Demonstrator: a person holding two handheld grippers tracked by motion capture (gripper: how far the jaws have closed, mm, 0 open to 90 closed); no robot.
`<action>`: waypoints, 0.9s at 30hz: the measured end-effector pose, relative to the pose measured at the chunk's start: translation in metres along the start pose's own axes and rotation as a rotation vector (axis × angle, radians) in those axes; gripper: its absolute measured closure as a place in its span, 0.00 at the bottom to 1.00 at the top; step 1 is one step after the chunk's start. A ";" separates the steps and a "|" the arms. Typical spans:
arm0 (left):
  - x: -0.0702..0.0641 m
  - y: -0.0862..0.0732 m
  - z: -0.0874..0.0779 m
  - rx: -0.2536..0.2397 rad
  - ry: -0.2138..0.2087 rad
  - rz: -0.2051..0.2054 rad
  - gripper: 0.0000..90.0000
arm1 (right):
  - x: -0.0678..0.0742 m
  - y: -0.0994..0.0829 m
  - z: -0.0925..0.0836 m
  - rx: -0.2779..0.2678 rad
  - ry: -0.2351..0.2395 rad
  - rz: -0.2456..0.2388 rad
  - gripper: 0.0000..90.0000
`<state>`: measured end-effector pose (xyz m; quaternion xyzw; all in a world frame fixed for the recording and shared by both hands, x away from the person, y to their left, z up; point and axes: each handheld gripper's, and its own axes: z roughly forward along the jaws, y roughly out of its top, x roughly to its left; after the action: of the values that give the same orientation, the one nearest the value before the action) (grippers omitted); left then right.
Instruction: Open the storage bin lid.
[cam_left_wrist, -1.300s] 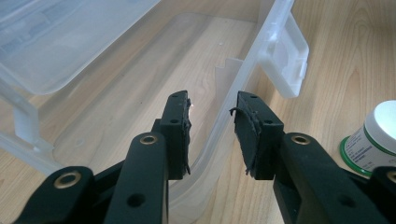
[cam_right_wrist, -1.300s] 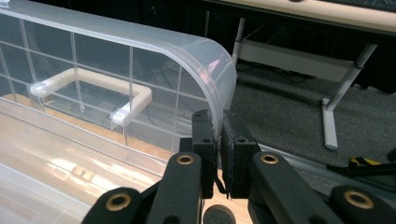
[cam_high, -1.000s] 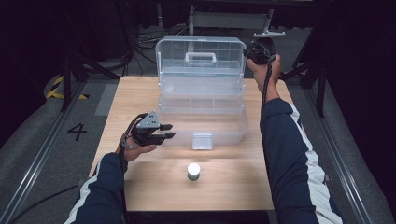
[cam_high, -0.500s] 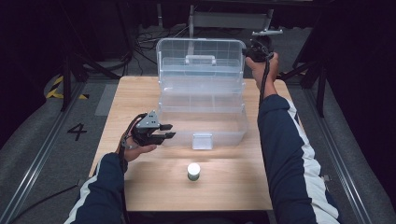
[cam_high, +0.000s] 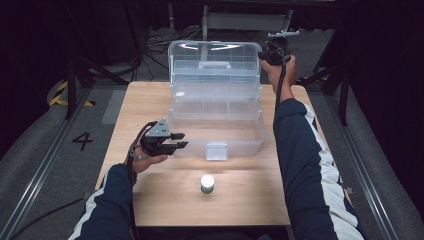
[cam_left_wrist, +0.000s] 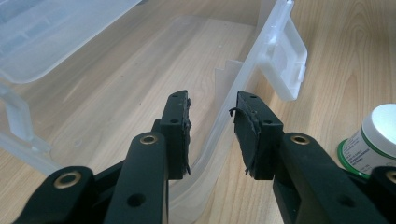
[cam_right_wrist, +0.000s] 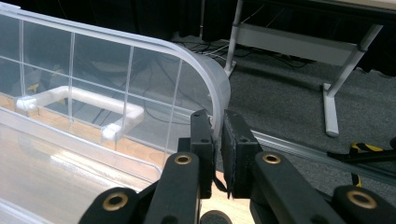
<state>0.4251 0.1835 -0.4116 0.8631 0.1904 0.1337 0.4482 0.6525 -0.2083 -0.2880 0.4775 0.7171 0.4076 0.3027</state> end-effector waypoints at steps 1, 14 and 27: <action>0.000 0.000 0.000 0.000 -0.001 0.000 0.73 | 0.000 0.000 0.001 0.001 -0.002 -0.003 0.93; -0.001 -0.001 0.000 -0.009 0.005 0.005 0.73 | 0.000 0.000 0.009 0.012 -0.022 0.002 0.93; -0.001 -0.001 0.000 -0.009 0.005 0.004 0.74 | 0.002 -0.001 0.012 0.014 -0.042 -0.014 0.92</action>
<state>0.4240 0.1837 -0.4126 0.8611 0.1890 0.1378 0.4514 0.6615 -0.2031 -0.2948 0.4829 0.7167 0.3905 0.3173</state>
